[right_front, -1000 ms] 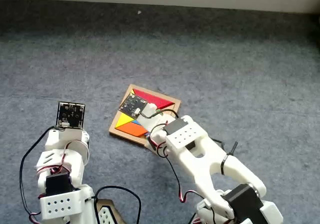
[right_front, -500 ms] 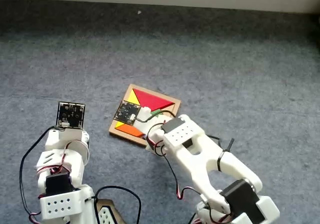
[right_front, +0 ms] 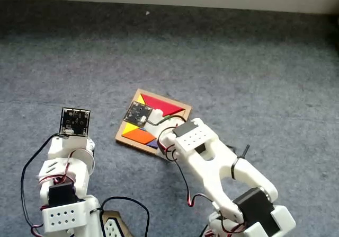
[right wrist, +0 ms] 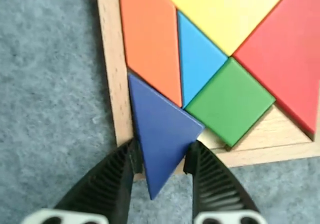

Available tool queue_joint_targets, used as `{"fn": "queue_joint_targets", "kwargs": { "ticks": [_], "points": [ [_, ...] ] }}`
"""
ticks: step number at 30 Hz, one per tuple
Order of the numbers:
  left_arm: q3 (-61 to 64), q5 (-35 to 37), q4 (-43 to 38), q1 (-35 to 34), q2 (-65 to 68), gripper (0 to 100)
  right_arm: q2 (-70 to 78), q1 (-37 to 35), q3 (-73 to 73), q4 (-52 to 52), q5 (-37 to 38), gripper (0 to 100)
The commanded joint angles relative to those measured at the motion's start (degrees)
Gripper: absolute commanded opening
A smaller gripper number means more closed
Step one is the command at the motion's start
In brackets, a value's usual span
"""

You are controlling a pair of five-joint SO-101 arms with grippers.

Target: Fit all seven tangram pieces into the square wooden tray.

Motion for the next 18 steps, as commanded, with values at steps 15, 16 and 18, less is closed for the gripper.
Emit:
{"fn": "queue_joint_targets", "kwargs": {
  "ticks": [15, 16, 18],
  "points": [
    [-0.4, -0.53, 0.09, 0.92, -0.84, 5, -10.77, 1.36, -0.66, 0.57, -40.62, 7.3],
    [-0.4, -0.53, 0.09, 0.92, -0.84, 5, -10.42, 1.36, -0.75, 0.57, -43.78, 7.3],
    [-0.4, -0.53, 0.09, 0.92, -0.84, 5, -10.33, 0.66, -0.75, 0.4, -49.32, 7.3]
  ]
}}
